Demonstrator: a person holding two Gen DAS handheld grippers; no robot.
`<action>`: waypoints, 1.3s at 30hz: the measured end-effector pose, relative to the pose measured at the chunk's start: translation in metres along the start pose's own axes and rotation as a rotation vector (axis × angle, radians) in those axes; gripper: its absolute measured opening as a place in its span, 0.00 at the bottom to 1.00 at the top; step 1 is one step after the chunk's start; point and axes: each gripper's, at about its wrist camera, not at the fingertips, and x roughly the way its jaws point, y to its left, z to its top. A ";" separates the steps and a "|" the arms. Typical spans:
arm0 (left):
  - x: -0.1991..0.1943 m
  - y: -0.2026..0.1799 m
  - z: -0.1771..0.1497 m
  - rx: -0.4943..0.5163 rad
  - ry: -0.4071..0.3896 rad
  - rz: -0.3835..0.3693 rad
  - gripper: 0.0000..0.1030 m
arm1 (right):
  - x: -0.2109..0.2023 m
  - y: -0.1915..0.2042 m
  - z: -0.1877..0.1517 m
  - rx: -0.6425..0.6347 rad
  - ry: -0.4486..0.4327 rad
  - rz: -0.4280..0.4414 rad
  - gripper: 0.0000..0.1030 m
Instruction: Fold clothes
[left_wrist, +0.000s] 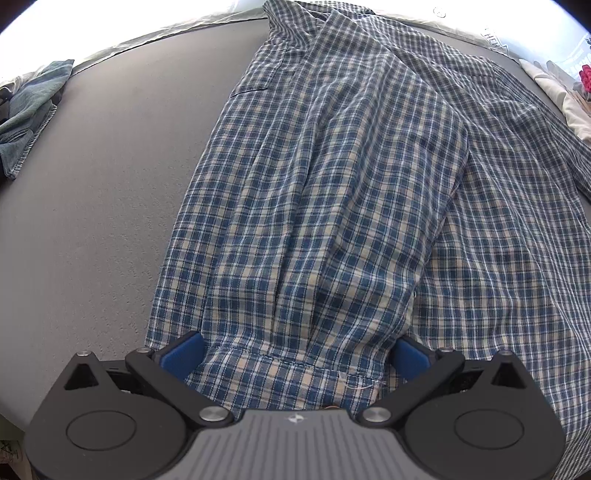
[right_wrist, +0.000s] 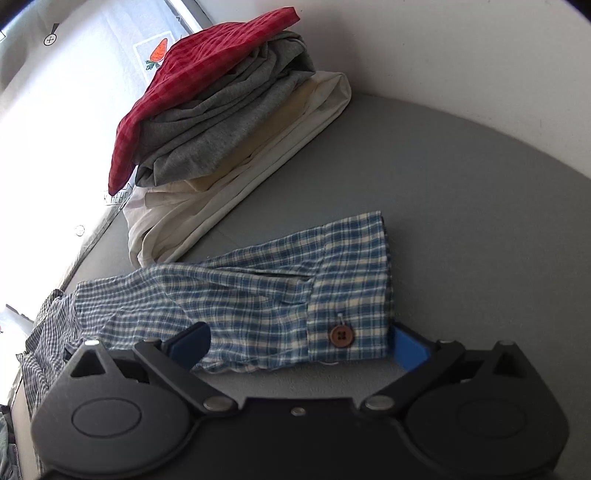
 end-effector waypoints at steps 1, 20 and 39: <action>0.000 0.000 0.000 0.002 0.001 -0.002 1.00 | 0.000 0.002 0.001 -0.018 -0.016 -0.032 1.00; 0.005 -0.006 0.001 -0.002 -0.004 -0.021 1.00 | 0.003 -0.022 0.007 0.311 -0.032 0.094 0.44; 0.006 0.005 0.005 -0.009 0.002 -0.038 1.00 | 0.036 0.134 -0.097 0.627 0.379 0.765 0.03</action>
